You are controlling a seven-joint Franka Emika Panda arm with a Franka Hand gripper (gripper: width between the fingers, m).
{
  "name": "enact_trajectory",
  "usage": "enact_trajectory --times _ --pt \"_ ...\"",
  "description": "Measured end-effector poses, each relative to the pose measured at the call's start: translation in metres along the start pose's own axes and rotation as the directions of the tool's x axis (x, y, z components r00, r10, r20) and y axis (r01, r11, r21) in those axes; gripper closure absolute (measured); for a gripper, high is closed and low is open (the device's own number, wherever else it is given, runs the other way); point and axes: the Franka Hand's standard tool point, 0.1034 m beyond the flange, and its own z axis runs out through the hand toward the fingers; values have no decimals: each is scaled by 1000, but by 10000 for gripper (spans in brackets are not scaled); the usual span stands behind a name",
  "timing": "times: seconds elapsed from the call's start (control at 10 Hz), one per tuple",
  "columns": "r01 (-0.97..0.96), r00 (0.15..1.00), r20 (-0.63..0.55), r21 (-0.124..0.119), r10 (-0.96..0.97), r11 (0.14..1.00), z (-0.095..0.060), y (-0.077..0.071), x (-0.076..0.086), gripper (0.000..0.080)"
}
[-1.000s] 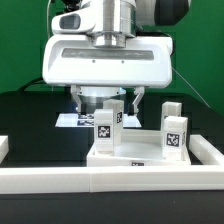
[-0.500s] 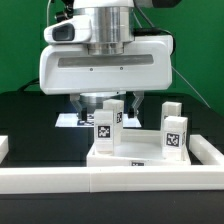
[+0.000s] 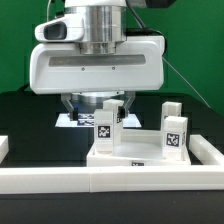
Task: Assemble square table
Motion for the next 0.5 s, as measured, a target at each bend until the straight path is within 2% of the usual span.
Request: enact_trajectory --times 0.1,0.2,0.3,0.5 --pt "0 1000 0 0 0 1000 0 0 0 261" --pt "0 1000 0 0 0 1000 0 0 0 442" --pt "-4 1000 -1 1 4 1000 0 0 0 506" --pt "-34 999 0 1 34 999 0 0 0 506"
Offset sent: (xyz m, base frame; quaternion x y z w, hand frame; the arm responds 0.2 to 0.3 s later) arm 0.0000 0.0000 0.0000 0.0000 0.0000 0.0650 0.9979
